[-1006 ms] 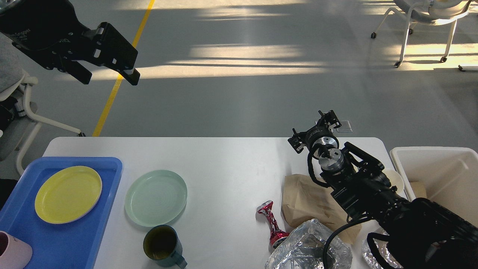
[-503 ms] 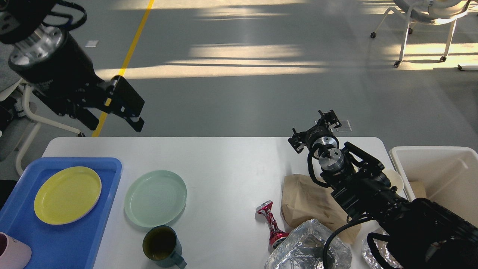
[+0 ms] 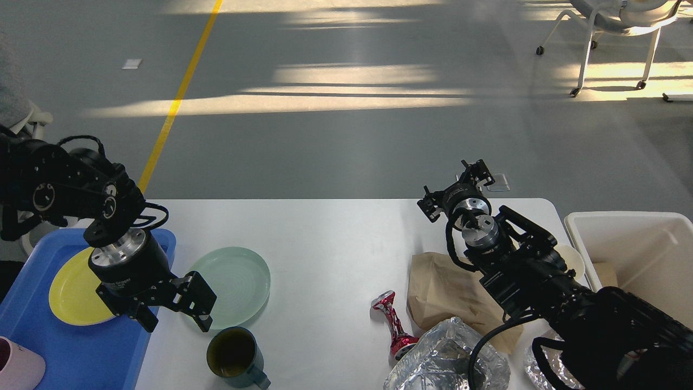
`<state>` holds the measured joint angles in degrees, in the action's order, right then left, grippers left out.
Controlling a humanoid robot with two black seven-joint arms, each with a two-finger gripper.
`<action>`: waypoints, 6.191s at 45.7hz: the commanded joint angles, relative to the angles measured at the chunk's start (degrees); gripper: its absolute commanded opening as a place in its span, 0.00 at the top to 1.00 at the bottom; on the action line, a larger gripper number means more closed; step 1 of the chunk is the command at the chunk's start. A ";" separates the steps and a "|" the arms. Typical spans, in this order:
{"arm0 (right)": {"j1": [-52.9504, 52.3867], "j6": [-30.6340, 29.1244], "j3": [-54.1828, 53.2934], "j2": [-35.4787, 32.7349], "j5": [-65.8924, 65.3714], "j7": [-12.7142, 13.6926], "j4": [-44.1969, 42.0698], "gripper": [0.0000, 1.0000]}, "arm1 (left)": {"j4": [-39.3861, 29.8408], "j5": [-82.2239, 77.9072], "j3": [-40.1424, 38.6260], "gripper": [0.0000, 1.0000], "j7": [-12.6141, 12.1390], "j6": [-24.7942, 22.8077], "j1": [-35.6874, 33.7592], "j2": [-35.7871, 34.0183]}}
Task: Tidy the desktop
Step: 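Lower the left gripper onto the dark green cup and grasp it, then lift the dark green cup with the left gripper, then lower the cup into the blue tray corner and release it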
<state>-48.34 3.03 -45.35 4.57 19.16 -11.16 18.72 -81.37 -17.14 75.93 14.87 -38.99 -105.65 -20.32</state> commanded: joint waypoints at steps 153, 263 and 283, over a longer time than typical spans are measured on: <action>0.00 0.05 0.00 0.00 0.00 0.00 0.00 0.00 | 17.74 -3.34 -7.64 1.00 -0.98 -16.01 -44.64 -8.86; 0.00 -0.04 0.00 0.00 0.00 0.00 0.00 0.00 | 15.11 -12.65 9.06 0.61 -3.35 22.90 22.24 -13.52; 0.00 -0.04 0.00 0.00 0.00 0.00 0.00 0.00 | 14.14 -12.48 8.88 0.17 -2.56 20.80 19.70 -15.37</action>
<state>-48.34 3.01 -45.35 4.57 19.16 -11.16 18.72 -67.06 -29.69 84.83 12.17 -16.95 -84.48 -34.65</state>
